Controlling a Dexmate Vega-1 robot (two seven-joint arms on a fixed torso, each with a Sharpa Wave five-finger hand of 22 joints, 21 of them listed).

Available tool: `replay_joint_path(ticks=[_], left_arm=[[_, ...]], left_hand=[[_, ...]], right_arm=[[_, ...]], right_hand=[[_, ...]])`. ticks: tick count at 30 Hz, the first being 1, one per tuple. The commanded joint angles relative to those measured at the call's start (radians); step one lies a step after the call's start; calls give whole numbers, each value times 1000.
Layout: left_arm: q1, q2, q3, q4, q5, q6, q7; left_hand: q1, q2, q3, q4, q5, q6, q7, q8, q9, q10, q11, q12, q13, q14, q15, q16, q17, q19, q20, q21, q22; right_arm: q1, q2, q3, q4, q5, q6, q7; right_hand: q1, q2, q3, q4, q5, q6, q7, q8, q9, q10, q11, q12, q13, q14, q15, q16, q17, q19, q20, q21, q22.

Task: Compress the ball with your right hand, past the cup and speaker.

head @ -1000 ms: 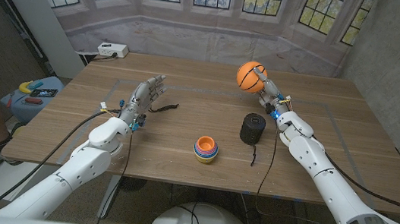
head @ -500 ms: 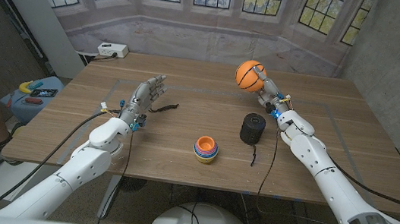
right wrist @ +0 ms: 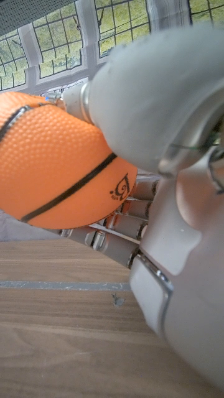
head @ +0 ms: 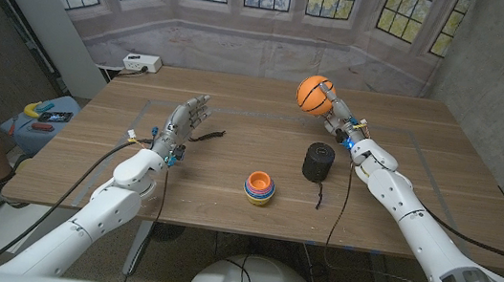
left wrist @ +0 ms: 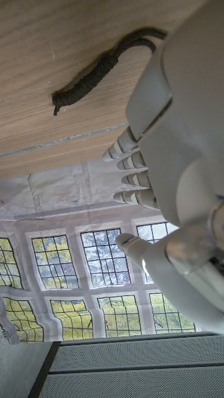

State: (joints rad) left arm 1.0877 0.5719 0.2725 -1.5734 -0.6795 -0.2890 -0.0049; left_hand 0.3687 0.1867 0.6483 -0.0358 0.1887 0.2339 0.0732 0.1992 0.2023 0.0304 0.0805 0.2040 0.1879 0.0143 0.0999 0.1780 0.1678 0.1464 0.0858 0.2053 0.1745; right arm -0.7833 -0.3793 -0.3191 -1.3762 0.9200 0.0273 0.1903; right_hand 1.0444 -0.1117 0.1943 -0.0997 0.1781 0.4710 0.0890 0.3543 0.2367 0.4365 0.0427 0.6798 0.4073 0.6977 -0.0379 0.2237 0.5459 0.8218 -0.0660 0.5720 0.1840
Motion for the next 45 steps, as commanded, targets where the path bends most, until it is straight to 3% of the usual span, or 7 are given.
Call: replay_joint_path(ticks=[1, 26, 38, 45], left_arm=[[10, 5, -2, -13, 3, 2, 8], [10, 3, 5, -33, 10, 6, 14], [8, -6, 9, -21, 6, -2, 7], [8, -9, 10, -19, 5, -4, 9]], left_hand=[[13, -1, 0, -4, 6, 10, -2, -3, 2, 3, 2, 5, 5, 4, 6, 2, 3, -2, 3, -3, 5], [15, 1, -1, -4, 6, 9, -2, -4, 2, 4, 4, 5, 5, 4, 7, 3, 3, -2, 3, -3, 5], [16, 1, -1, -4, 6, 11, -1, -3, 2, 4, 1, 5, 5, 4, 8, 3, 3, -1, 4, -3, 5], [17, 1, -1, -4, 6, 11, -1, -3, 2, 4, 4, 5, 5, 3, 7, 3, 3, -1, 4, -3, 5]], right_arm=[[5, 17, 1, 35, 15, 24, 51], [-15, 6, 17, 20, 42, 17, 90], [-8, 4, 19, 19, 58, -5, 99], [3, 7, 20, 31, 68, -15, 116]], right_hand=[[79, 93, -8, 0, 4, -13, 4, -12, 2, -13, 9, -13, -4, 17, -38, -9, -1, -6, 6, -2, 1], [20, 84, -37, 9, 9, -51, 24, -42, -2, -72, 43, -63, -23, -65, -6, -17, 1, -38, 64, -20, -2], [5, 77, -45, 6, 12, -72, 32, -60, -4, -109, 66, -85, -20, -110, 44, -28, -14, -76, 109, -40, -3], [1, 77, -47, 4, 14, -89, 38, -69, -3, -127, 77, -95, -19, -128, 55, -28, -18, -83, 115, -46, -4]])
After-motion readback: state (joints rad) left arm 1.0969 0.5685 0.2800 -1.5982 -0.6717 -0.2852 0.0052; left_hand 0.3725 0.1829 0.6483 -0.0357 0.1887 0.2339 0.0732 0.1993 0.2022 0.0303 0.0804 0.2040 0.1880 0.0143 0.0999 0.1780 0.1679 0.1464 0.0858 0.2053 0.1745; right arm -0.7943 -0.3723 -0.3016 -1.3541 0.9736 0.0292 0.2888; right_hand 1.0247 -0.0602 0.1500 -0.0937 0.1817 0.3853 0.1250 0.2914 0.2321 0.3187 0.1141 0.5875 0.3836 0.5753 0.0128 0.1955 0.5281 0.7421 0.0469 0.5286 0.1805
